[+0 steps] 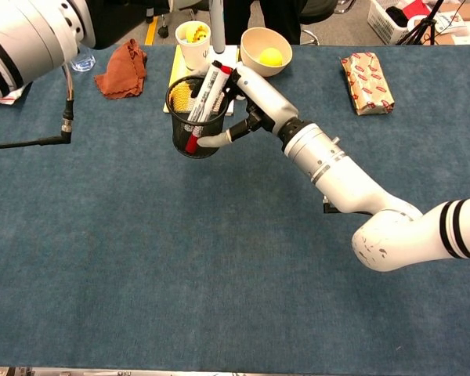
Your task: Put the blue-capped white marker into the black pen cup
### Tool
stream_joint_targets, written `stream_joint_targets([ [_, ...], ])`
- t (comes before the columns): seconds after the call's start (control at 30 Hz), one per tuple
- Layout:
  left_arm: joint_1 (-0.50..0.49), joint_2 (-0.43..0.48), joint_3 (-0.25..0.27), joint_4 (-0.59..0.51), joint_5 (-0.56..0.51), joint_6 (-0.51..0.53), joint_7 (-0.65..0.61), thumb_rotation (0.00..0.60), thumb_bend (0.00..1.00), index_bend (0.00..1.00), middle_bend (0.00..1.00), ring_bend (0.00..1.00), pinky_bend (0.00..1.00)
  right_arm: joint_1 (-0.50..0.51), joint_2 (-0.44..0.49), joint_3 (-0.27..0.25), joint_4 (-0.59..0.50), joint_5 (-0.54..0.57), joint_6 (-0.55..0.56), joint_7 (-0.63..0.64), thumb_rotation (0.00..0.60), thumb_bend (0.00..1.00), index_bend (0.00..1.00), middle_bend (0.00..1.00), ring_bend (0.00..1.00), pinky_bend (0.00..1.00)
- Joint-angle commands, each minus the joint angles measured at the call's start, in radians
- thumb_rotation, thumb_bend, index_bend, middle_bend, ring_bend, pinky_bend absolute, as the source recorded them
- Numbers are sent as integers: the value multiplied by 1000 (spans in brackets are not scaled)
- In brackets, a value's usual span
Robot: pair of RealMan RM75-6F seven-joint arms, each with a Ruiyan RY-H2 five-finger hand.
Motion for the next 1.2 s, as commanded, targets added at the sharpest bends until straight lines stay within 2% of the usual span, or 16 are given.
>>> stream_joint_targets([
  [0.03, 1, 1, 1, 0, 2, -1, -1, 600, 496, 434, 172, 68, 170, 0, -1, 0, 2, 0, 0, 0, 600, 0, 426, 557, 504, 451],
  [1.2, 22, 24, 12, 5, -7, 9, 4, 600, 496, 411, 169, 68, 170, -20, 17, -5, -6, 2, 13, 7, 600, 0, 426, 557, 505, 451],
])
